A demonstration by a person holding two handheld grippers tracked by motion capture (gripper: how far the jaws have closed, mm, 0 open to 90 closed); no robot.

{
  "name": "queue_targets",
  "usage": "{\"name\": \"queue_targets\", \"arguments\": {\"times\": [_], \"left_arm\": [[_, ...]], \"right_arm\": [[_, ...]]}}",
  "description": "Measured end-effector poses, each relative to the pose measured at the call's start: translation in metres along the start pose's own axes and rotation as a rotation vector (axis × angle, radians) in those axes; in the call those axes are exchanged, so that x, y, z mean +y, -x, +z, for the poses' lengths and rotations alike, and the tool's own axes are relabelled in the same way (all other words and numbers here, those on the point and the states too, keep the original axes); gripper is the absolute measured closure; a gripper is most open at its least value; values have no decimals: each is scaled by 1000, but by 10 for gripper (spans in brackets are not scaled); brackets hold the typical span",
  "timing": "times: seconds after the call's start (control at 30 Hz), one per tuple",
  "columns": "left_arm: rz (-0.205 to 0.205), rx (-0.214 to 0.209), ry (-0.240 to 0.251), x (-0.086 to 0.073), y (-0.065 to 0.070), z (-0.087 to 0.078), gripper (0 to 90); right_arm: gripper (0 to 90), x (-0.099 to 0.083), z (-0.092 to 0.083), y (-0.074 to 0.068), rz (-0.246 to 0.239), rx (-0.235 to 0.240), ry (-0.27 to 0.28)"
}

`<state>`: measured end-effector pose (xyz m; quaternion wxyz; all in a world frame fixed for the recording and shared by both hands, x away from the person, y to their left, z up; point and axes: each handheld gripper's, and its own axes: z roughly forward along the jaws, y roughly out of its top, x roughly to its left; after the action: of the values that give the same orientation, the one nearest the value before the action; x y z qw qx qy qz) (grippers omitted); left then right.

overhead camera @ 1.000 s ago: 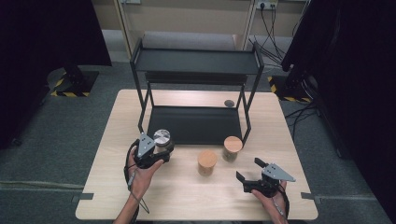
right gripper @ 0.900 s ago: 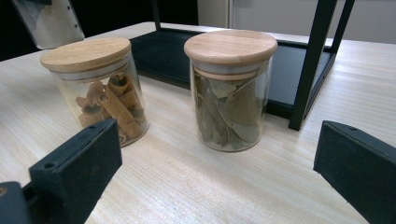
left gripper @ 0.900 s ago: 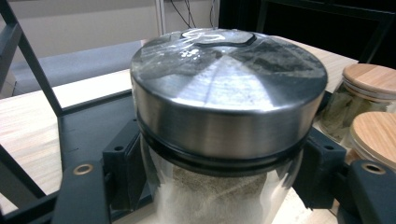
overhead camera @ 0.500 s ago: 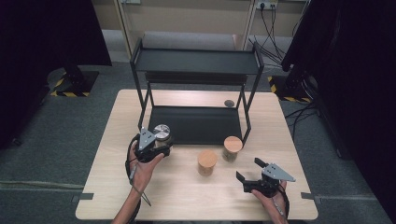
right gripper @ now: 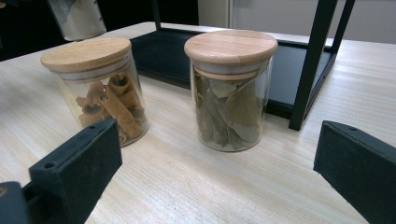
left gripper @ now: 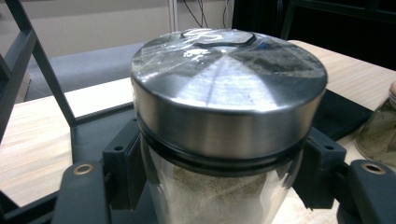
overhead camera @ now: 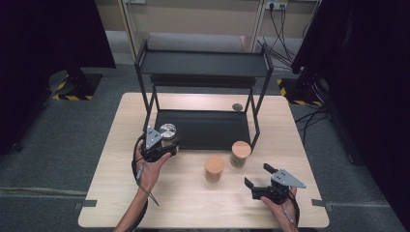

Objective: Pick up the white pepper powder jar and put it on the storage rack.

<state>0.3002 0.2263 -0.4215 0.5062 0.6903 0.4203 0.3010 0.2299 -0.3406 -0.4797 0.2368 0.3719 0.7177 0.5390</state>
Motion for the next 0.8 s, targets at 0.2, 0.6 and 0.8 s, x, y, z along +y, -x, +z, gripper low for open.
{"name": "queue_targets", "arguments": {"times": [0.2, 0.6, 0.8], "left_arm": [[1, 8, 3, 3, -1, 6, 309], [2, 32, 2, 6, -2, 22, 310], [-1, 43, -1, 7, -2, 32, 310]], "right_arm": [[11, 0, 0, 0, 1, 0, 0], [11, 0, 0, 0, 1, 1, 1], [11, 0, 0, 1, 2, 2, 0]]}}
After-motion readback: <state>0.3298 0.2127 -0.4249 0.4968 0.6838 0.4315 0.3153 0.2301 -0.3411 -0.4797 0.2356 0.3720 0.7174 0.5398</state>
